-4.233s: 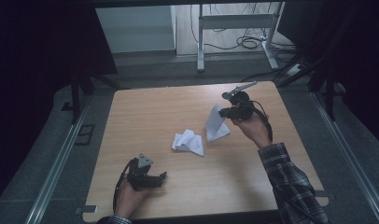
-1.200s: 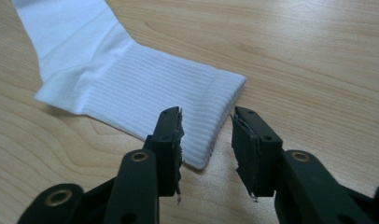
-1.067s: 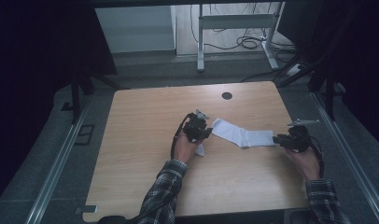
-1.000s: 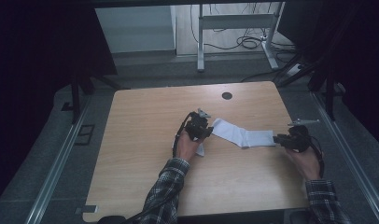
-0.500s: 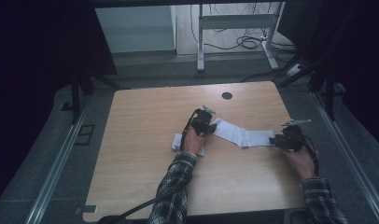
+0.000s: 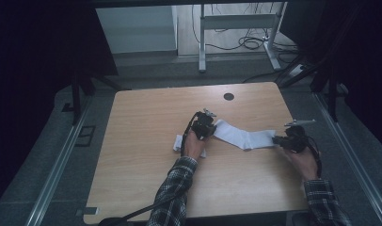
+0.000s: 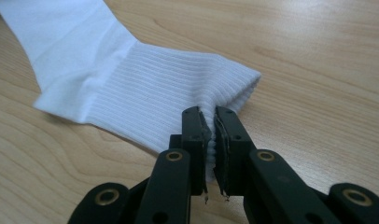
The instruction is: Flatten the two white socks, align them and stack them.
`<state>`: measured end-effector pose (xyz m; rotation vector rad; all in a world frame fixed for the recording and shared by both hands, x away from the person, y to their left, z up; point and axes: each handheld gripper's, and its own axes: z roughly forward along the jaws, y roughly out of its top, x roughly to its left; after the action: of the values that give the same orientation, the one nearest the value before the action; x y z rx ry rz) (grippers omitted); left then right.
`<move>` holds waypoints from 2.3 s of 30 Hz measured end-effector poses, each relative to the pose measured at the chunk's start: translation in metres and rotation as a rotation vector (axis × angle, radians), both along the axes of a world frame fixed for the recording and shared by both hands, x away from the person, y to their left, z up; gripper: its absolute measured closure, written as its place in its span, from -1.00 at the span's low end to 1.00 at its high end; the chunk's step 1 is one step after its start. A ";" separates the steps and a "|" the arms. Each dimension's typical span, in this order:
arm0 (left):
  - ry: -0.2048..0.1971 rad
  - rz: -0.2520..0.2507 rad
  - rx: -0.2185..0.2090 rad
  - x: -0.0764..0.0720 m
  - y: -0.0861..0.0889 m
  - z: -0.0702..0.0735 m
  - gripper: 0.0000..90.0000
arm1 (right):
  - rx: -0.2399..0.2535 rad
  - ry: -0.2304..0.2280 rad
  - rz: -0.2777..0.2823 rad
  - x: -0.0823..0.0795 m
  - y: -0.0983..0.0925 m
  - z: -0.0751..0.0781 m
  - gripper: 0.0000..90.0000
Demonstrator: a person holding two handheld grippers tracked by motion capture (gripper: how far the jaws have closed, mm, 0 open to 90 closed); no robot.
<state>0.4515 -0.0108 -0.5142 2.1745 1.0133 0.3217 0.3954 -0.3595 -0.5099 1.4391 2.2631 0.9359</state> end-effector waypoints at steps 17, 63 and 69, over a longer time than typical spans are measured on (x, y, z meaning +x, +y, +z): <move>-0.067 -0.003 -0.041 -0.051 0.047 0.038 0.91 | 0.042 -0.053 0.110 -0.019 0.023 0.024 0.83; -0.011 0.177 -0.045 -0.173 0.167 0.004 0.56 | -0.034 0.008 0.400 -0.056 0.125 0.007 0.58; -0.042 0.185 -0.067 -0.143 0.169 0.025 0.54 | -0.023 -0.010 0.325 -0.046 0.099 0.007 0.46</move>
<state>0.3087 0.1584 -0.4891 2.0103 1.1880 0.4111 0.3497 -0.2605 -0.5027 1.0717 2.5382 1.0000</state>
